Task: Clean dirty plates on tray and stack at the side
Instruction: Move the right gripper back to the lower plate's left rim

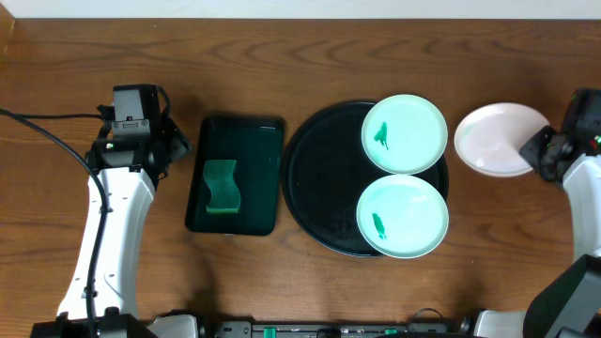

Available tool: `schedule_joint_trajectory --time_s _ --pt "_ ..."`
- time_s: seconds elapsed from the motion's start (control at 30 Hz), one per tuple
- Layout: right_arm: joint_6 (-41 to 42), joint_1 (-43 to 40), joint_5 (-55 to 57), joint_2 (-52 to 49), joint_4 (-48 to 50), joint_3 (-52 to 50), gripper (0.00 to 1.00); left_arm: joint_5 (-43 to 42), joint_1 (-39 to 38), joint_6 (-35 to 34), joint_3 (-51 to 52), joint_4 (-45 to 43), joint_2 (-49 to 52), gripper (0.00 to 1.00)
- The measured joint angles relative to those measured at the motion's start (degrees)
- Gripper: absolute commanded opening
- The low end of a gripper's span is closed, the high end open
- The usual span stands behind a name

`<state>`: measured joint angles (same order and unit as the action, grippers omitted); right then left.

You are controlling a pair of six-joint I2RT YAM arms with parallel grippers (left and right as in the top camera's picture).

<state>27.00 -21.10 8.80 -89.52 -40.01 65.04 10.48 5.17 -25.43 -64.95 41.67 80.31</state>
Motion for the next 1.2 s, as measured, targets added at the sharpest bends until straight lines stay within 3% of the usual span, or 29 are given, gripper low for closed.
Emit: schedule_joint_trajectory --time_s 0.63,0.7,0.83,0.9,1.2 --pt "2.08 0.0 1.55 0.02 14.1 -14.34 0.01 0.0 -0.02 0.0 0.0 0.0 0.0 0.8" --pt "2.14 0.0 1.55 0.02 14.19 -14.6 0.13 0.0 -0.02 0.0 0.0 0.0 0.0 0.8" --pt "2.45 0.0 1.73 0.02 14.05 -14.62 0.17 0.0 -0.02 0.0 0.0 0.0 0.0 0.8" --pt "2.45 0.0 1.7 0.02 13.64 -14.62 0.26 0.0 -0.02 0.0 0.0 0.0 0.0 0.8" --pt "-3.85 0.37 -3.54 0.02 5.44 -12.15 0.43 0.0 -0.02 0.0 0.0 0.02 0.0 0.8"
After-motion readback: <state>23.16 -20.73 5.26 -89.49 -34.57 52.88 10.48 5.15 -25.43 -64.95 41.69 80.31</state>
